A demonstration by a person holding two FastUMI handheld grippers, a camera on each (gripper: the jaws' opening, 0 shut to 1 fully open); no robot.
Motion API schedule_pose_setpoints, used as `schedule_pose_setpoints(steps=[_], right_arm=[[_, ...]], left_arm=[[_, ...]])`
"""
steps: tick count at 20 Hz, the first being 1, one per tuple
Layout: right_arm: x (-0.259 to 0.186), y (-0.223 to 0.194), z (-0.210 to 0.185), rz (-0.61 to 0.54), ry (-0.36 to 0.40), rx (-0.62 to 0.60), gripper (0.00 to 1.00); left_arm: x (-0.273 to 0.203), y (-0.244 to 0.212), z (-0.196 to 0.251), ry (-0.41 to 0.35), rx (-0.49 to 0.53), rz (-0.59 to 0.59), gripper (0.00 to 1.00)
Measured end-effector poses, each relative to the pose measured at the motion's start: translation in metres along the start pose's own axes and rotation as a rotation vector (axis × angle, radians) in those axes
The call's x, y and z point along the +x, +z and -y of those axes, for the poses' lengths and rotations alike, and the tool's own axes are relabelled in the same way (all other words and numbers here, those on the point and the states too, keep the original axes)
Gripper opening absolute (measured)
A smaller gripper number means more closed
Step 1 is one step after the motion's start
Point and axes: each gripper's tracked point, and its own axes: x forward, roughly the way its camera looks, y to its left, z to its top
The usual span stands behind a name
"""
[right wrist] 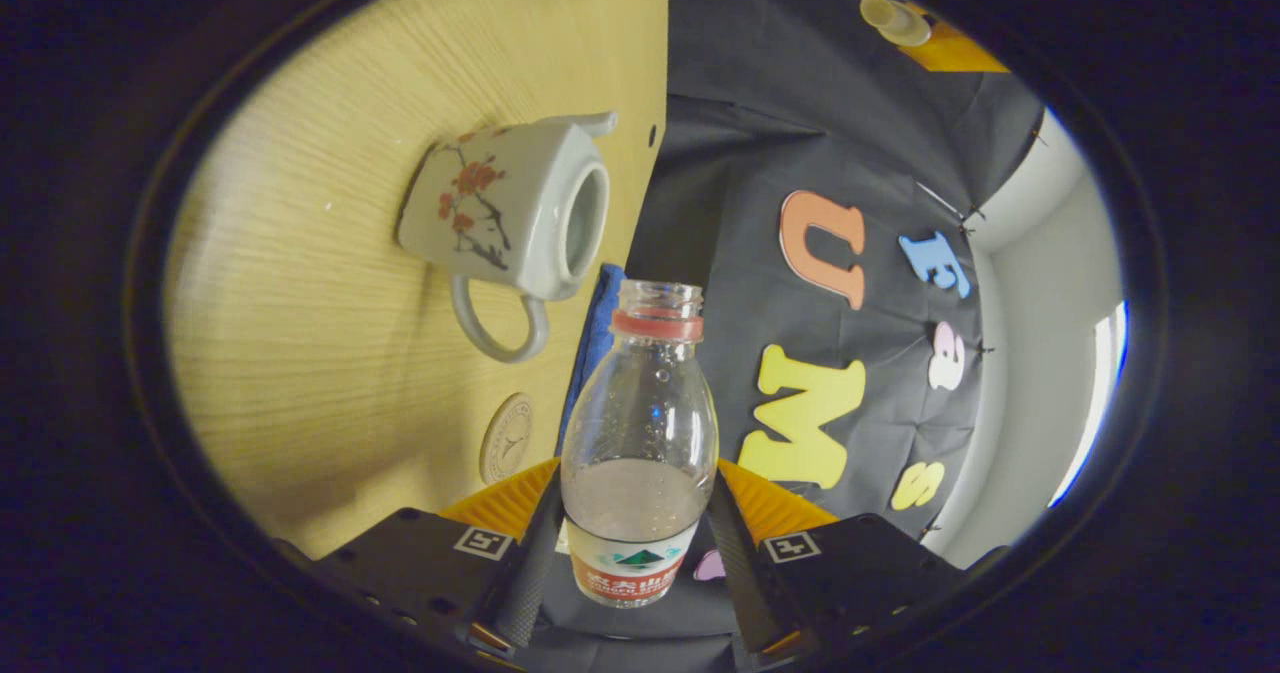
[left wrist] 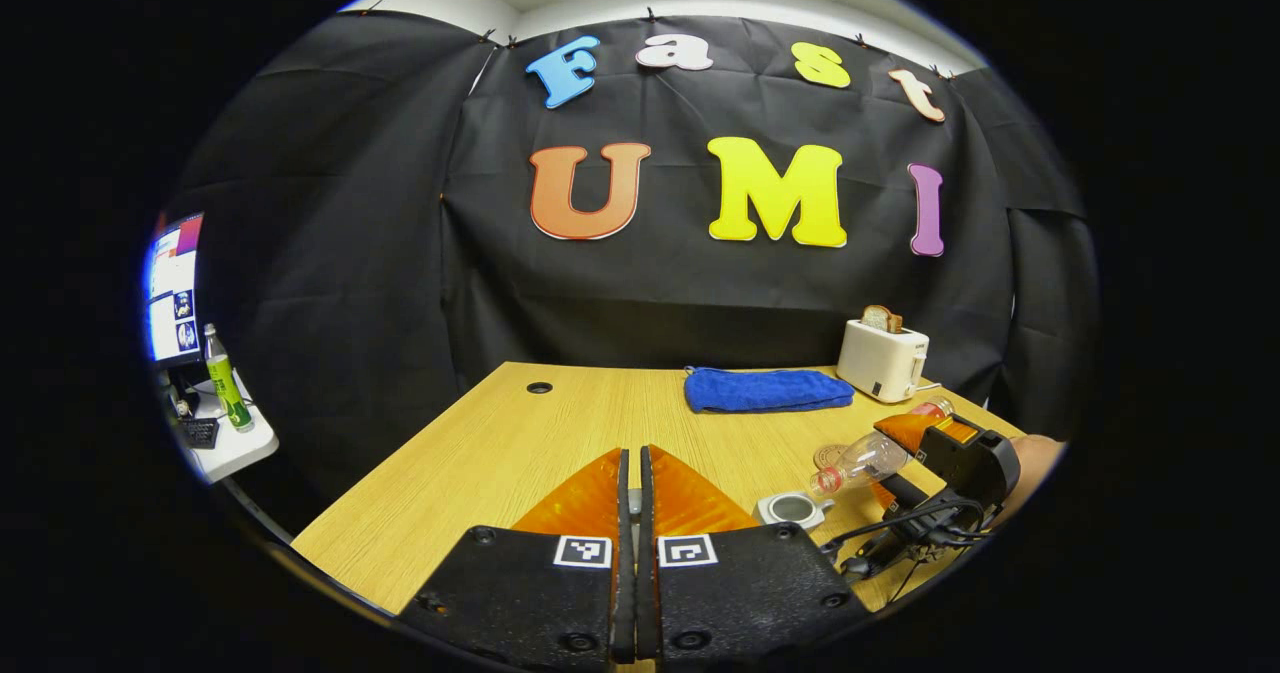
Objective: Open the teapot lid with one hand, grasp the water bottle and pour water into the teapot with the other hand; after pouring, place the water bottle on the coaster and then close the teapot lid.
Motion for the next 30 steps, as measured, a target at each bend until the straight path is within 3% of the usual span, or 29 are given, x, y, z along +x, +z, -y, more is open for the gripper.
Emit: schedule_pose_setpoints(steps=[13,14,16,30], right_arm=[[-0.003,0.005,0.032,0.026,-0.121,-0.249,0.78],[-0.002,0.007,0.034,0.028,-0.126,-0.262,0.73],[-0.003,0.008,0.039,0.03,-0.133,-0.281,0.78],[-0.008,0.03,0.072,0.091,-0.217,-0.397,0.75]], left_arm=[[0.003,-0.005,0.008,-0.017,0.036,-0.011,0.03],[0.002,-0.005,0.008,-0.02,0.04,-0.008,0.03],[0.002,-0.004,0.008,-0.019,0.043,-0.007,0.03],[0.0,-0.004,0.013,-0.023,0.07,-0.008,0.03]])
